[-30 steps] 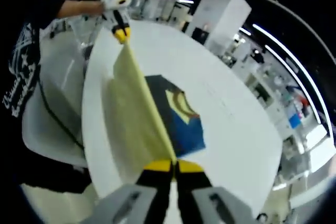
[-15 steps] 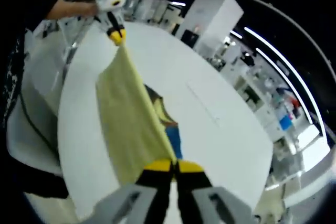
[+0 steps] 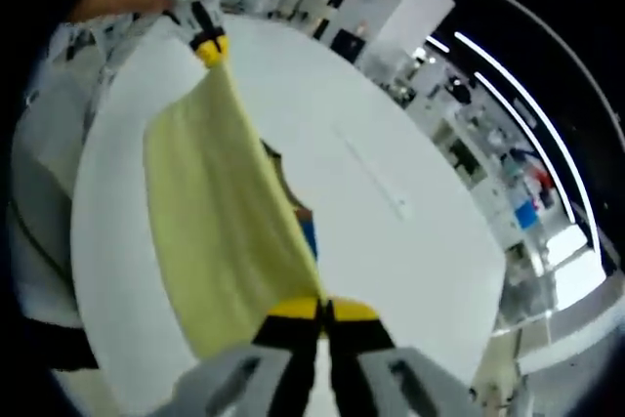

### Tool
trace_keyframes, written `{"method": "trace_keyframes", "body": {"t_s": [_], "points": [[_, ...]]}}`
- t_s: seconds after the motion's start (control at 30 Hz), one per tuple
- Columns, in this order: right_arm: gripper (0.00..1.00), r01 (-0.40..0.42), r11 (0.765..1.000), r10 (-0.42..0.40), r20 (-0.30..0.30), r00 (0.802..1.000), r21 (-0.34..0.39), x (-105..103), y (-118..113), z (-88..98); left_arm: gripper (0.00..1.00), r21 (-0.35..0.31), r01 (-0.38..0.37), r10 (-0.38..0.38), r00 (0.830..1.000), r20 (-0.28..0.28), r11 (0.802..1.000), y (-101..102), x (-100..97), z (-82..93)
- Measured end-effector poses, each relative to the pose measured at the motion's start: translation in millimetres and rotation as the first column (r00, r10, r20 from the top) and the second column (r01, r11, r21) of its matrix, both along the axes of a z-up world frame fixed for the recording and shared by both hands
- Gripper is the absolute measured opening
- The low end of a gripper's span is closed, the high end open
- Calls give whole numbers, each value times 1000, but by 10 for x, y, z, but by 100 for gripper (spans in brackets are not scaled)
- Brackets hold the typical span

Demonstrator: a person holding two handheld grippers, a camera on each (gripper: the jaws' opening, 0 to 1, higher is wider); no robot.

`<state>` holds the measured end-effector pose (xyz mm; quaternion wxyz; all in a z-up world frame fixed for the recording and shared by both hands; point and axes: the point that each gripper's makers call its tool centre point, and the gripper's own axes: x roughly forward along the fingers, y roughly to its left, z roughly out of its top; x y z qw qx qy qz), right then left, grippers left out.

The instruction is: Fold the garment on the visible template until the final outline fits inside the template.

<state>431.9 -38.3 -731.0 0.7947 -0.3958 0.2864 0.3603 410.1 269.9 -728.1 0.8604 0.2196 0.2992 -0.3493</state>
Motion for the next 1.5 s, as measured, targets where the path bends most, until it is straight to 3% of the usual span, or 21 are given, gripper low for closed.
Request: {"method": "trace_keyframes", "body": {"t_s": [0.47, 0.9, 1.27, 1.33, 1.5], "points": [[0, 11, 1000, -10, -119, 993, 8, 359, 54, -477, 0, 0, -17, 17, 991, -135, 1000, 64, 331, -598], [0, -11, 1000, 7, -215, 977, -18, 408, 56, -896, 0, -3, -27, 26, 977, -214, 1000, 73, 381, -976], [0, -38, 998, 25, -269, 963, -42, 444, 46, -1115, 3, 15, -2, 6, 977, -212, 1000, 89, 375, -1084], [0, -42, 998, 28, -266, 964, -46, 442, 37, -1110, 4, 7, 1, 0, 977, -211, 1000, 91, 364, -1062], [1, -51, 998, 43, -273, 961, -22, 443, 6, -1049, 13, 58, 32, -20, 982, -186, 998, 204, 335, -1019]]}}
